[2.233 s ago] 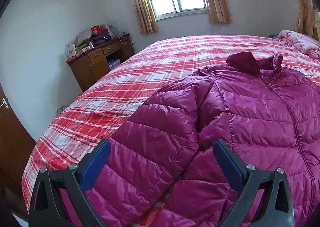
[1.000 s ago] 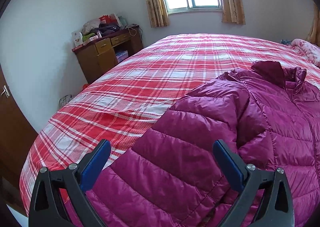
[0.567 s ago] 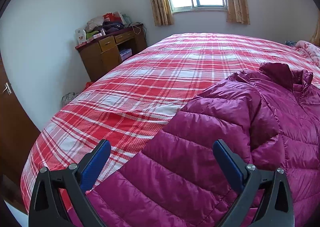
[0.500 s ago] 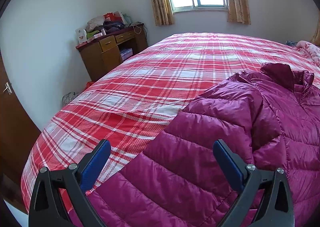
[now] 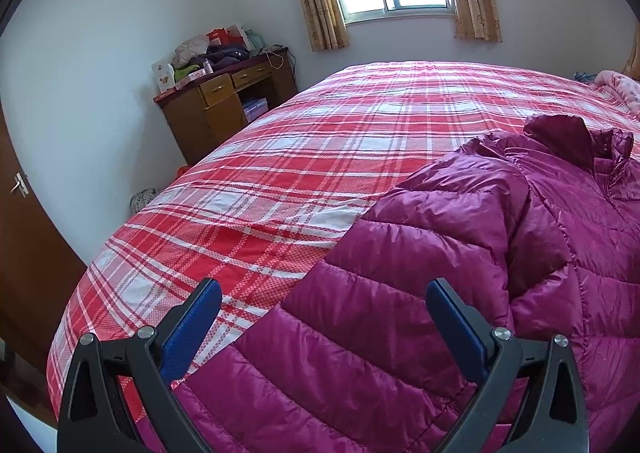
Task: Fold large clothes
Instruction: 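Fold the held sleeve across the jacket front and release with the right gripper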
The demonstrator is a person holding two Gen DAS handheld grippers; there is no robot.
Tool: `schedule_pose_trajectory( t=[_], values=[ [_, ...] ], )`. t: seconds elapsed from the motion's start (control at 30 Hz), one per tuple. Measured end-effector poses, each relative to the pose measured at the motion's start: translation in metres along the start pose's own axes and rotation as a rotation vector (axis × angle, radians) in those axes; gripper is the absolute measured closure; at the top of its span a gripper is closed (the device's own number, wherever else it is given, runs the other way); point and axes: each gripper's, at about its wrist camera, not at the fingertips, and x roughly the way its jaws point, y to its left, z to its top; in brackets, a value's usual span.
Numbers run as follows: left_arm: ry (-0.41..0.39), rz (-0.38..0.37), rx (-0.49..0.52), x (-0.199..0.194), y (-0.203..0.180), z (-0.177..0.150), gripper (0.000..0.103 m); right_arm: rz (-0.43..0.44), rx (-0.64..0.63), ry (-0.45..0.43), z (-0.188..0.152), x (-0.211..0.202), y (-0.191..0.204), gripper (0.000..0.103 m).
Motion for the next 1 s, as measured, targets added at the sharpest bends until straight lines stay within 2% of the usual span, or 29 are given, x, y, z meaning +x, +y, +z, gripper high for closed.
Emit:
schedule_pose_trajectory(
  t=[0.33, 0.47, 0.5, 0.53, 0.6, 0.7, 0.93, 1.0],
  values=[
    [0.042, 0.015, 0.010, 0.014, -0.004, -0.007, 0.001, 0.040, -0.020, 0.062, -0.018, 0.029, 0.030, 0.092],
    [0.038, 0.014, 0.019, 0.010, -0.005, -0.007, 0.001, 0.121, -0.007, 0.086, -0.022, 0.034, 0.041, 0.086],
    [0.034, 0.014, 0.024, 0.008, -0.005, -0.006, 0.001, 0.162, 0.006, 0.080, -0.023, 0.030, 0.043, 0.073],
    [0.030, 0.017, 0.028, 0.007, -0.006, -0.006, 0.001, 0.195, 0.011, 0.077, -0.024, 0.028, 0.045, 0.054],
    [0.027, 0.020, 0.032, 0.004, -0.006, -0.005, 0.001, 0.256, 0.017, 0.064, -0.025, 0.018, 0.049, 0.042],
    [0.029, 0.016, 0.029, 0.000, -0.006, -0.001, 0.001, 0.312, 0.023, 0.031, -0.025, -0.002, 0.049, 0.042],
    [0.012, 0.017, 0.033, -0.010, -0.017, 0.007, 0.001, 0.454, 0.130, -0.087, -0.024, -0.052, 0.023, 0.042],
    [0.012, 0.013, 0.041, -0.013, -0.023, 0.008, 0.001, 0.461, 0.156, -0.111, -0.023, -0.058, 0.016, 0.042]
  ],
)
